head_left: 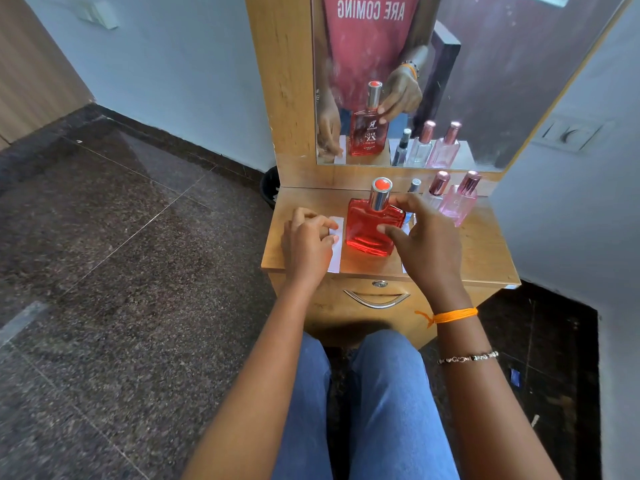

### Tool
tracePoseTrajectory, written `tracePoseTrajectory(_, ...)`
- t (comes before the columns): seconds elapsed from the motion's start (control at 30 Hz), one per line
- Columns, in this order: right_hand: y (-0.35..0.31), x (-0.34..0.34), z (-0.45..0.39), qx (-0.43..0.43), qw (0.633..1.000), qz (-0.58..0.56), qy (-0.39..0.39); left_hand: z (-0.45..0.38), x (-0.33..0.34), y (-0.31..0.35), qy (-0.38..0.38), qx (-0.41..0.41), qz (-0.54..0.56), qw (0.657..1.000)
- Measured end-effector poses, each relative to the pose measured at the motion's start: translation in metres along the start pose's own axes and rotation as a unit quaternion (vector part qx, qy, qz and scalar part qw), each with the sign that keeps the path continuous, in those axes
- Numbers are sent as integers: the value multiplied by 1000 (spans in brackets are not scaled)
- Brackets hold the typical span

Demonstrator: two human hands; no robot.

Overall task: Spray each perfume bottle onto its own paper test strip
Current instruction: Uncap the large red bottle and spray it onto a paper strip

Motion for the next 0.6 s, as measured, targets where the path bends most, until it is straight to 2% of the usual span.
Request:
tracePoseTrajectory(0.07, 0, 0, 0, -4, 1000, -2, -5, 1, -3, 0, 19, -5, -12, 1000)
tracePoseTrajectory(0.13, -1, -1, 0, -11, 1000, -3, -10, 2, -9, 3, 35, 2, 45, 998)
tracePoseTrajectory(0.2, -4, -6, 0, -23, 1000, -16, 8, 4, -15, 14, 30, 47, 145, 988)
tracePoseTrajectory(0.27, -11, -13, -3, -41, 997, -57, 41, 6, -17, 33, -10, 111, 213, 971)
tracePoseTrajectory(0.37, -23, -15, -13, -63, 993, -94, 44, 8, -7, 57, -71, 170, 211, 960)
tracePoseTrajectory(0.5, -25, -7, -25, -59, 994, -93, -8, 8, 0, 69, -51, 169, 208, 962)
tracePoseTrajectory(0.6, -25, -6, -26, -82, 992, -91, -25, 4, 4, 68, -75, 155, 211, 962)
Point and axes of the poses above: each hand's wrist, its own z-axis away from the middle knuckle, its own x-axis out of the palm, y = z × x, the point moved 7 cm from there along -z, towards the middle knuckle, and after that the axes turned 4 degrees about -y, right-handed, at the moved point
